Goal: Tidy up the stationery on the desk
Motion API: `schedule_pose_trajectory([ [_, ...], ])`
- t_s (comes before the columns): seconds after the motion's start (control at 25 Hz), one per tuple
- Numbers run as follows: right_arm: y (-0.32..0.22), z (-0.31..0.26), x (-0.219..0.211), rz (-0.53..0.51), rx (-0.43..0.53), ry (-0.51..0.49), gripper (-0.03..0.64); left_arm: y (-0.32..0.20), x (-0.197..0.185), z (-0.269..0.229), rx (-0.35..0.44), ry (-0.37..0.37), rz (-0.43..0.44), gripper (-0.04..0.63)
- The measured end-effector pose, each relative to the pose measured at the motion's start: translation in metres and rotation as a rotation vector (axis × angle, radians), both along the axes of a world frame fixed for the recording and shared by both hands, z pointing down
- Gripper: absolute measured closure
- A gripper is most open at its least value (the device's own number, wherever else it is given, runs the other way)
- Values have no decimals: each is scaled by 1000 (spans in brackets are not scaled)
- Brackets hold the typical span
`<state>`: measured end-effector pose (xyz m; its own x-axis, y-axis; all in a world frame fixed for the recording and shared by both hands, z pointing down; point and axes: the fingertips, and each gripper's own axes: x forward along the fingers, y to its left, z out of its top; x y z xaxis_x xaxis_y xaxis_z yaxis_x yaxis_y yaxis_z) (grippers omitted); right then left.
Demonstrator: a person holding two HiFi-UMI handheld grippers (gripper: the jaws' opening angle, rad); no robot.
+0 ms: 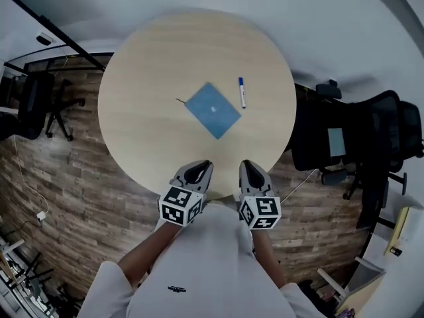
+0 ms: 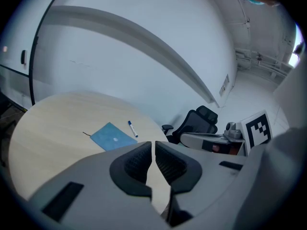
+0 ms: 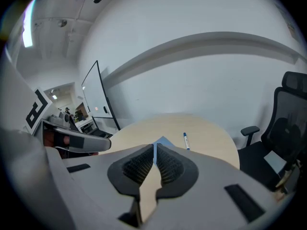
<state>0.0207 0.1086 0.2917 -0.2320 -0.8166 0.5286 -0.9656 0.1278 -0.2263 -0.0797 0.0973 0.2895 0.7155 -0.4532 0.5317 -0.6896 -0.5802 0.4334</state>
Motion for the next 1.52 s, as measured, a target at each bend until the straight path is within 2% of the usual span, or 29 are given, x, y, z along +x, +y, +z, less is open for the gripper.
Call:
schedule_pose_trajectory([
  [0.2,-45,1,13,-50,23,4,571,-40,21,1,5,-5,-34,557],
  [0.36,-79,8,18,-77,37,-5,571,-69,20,14,-9,-22,-77,557],
  [0.64,-125,49,42,-139,-8,5,569,-109,27,60,-60,-80,-138,557],
  [1.08,-172,125,53,-212,-102,0,568,-142,35,130,-160,-75,-244,557],
  [1.16,-179,140,53,-231,-118,-5,547,-145,38,146,-182,-78,-253,557],
  [1.2,-182,147,53,-244,-127,-6,494,-147,39,153,-190,-78,-260,557],
  [1.24,-186,153,52,-256,-133,-5,474,-149,40,160,-197,-78,-269,557],
  [1.52,-203,188,50,-299,-156,10,460,-161,42,193,-219,-93,-311,538],
])
